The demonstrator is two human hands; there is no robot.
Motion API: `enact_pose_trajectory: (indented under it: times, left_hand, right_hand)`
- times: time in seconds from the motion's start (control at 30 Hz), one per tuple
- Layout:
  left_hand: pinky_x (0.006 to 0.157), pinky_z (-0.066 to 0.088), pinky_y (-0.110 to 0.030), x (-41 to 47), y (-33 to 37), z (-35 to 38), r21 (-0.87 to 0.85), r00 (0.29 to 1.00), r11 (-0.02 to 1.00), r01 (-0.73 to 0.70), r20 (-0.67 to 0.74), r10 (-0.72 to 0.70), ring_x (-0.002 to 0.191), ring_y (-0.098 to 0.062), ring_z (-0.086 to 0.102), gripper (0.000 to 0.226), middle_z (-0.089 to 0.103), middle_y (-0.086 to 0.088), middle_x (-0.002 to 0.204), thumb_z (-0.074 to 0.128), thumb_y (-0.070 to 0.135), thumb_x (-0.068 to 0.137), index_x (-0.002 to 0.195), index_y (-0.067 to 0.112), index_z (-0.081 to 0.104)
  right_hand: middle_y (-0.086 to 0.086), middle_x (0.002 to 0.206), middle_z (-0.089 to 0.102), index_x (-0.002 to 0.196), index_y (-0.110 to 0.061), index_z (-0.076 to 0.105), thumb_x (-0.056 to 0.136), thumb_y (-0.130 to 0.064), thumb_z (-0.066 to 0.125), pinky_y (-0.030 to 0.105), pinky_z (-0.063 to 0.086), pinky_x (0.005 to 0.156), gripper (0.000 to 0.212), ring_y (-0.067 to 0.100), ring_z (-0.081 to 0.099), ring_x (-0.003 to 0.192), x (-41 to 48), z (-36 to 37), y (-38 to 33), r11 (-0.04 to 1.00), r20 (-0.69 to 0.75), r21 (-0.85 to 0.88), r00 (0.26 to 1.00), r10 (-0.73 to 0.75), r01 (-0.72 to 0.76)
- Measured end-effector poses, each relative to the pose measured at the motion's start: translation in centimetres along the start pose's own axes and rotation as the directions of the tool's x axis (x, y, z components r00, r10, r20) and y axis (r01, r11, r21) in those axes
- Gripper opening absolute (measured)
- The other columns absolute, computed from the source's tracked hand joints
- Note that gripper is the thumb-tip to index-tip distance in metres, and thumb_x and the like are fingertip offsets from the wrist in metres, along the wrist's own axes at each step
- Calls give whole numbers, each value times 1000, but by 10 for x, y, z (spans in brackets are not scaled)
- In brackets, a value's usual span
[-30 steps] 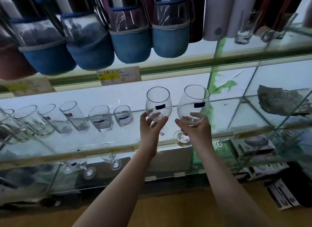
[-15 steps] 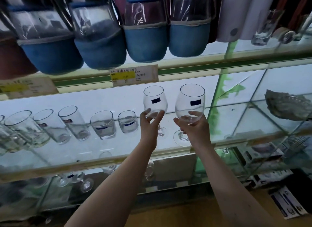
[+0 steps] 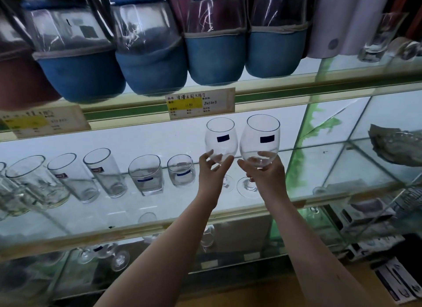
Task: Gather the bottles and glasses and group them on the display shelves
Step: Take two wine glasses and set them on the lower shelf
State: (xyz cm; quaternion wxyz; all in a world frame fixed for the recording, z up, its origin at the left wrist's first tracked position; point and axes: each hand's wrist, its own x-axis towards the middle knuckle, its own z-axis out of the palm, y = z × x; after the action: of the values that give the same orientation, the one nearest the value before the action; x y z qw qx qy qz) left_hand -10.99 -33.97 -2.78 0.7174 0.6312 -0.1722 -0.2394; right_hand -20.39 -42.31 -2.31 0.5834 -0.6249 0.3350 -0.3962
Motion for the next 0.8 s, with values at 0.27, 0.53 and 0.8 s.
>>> enact_pose_trajectory:
  times: [0.27,0.53,0.8]
  left_hand:
    - [88,39,-27,-20,-38,-15,751,990,651,-113,30,137,112,-21,49,36,53,-4,117,63,39,86,110,14,53]
    - [108,31,-39,-26,-46,6,965,984,192,-180,178,28,136,-29,28,57,24,-12,150,39,55,94,143,27,34]
    - [108,31,-40,-21,-44,13,984,984,47,-170,173,-46,137,-32,26,64,18,-17,153,29,56,96,147,19,27]
  right_hand:
    - [6,91,70,105,-18,53,65,-24,86,47,55,80,52,25,69,77,11,-8,0,1000,15,0,1000,0,0]
    - [7,92,70,96,-27,51,63,-27,86,49,55,80,48,26,69,77,14,-21,5,1000,47,1,999,-1,1]
    - [3,88,69,96,-28,50,64,-25,86,49,55,80,48,25,66,74,14,-24,7,1000,62,7,998,-9,8]
